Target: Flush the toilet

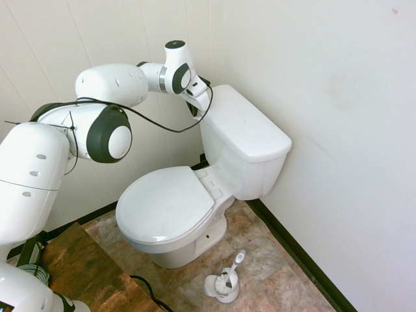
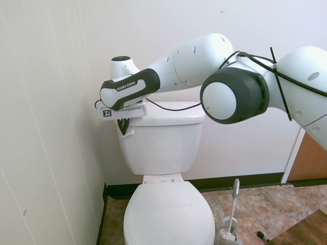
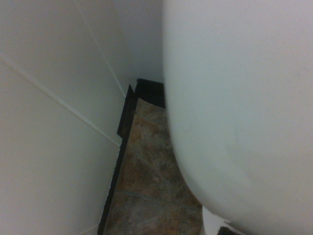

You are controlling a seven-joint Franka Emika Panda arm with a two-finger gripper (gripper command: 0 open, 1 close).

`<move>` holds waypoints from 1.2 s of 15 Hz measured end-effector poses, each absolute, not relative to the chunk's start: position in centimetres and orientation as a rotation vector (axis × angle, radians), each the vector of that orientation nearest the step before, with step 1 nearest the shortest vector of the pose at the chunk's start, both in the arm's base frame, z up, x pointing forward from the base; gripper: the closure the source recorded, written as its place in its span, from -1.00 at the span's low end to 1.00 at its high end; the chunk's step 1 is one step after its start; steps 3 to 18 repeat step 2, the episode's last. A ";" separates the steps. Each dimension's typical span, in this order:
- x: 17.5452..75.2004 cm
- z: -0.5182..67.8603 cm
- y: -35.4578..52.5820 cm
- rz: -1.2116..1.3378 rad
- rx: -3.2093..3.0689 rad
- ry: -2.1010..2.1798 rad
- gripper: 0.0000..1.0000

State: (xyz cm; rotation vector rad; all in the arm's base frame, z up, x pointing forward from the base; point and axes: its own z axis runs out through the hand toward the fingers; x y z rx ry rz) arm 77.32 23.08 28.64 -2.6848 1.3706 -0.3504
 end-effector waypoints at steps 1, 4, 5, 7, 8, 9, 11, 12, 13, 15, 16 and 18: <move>77.4 28.6 23.1 -0.351 -2.682 1.372 1.00; 77.5 28.6 23.1 -0.349 -2.681 1.374 1.00; 77.5 28.6 23.1 -0.349 -2.681 1.374 1.00; 77.5 28.6 23.1 -0.349 -2.681 1.374 1.00; 77.5 28.6 23.1 -0.349 -2.681 1.374 1.00; 77.5 28.6 23.1 -0.349 -2.681 1.374 1.00; 77.5 28.6 23.1 -0.349 -2.681 1.374 1.00; 77.5 28.6 23.1 -0.349 -2.681 1.374 1.00; 77.5 28.6 23.1 -0.349 -2.681 1.374 1.00; 77.5 28.6 23.1 -0.349 -2.681 1.374 1.00; 77.5 28.6 23.1 -0.349 -2.681 1.374 1.00; 77.5 28.6 23.1 -0.349 -2.681 1.374 1.00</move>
